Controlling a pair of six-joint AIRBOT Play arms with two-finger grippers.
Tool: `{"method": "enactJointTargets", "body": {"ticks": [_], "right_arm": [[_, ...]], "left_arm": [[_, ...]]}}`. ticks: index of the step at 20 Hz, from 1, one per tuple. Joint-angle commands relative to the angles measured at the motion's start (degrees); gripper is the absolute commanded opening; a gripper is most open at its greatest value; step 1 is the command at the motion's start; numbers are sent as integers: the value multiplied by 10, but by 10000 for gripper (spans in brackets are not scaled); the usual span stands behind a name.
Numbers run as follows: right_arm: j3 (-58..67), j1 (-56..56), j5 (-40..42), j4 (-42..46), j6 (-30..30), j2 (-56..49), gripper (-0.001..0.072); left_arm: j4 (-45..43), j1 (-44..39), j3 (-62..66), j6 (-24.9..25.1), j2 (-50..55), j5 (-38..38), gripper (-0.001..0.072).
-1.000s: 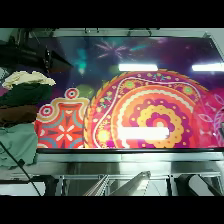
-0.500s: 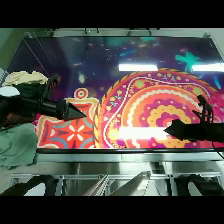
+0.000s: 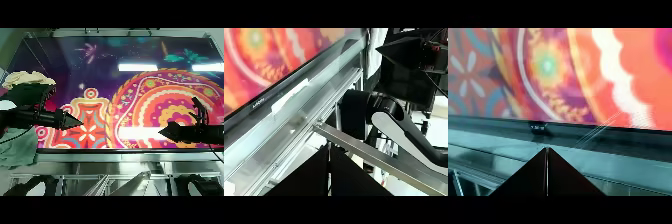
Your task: Fold the shirts.
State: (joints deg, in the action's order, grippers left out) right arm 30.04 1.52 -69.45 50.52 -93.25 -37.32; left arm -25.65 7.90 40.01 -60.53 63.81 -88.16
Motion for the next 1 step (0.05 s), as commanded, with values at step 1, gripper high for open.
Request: {"method": "enactJointTargets", "body": {"ticks": [1], "right_arm": [[0,-1,0,-3,0,0,10]], "left_arm": [[0,9,-3,1,-2,1,16]]}}
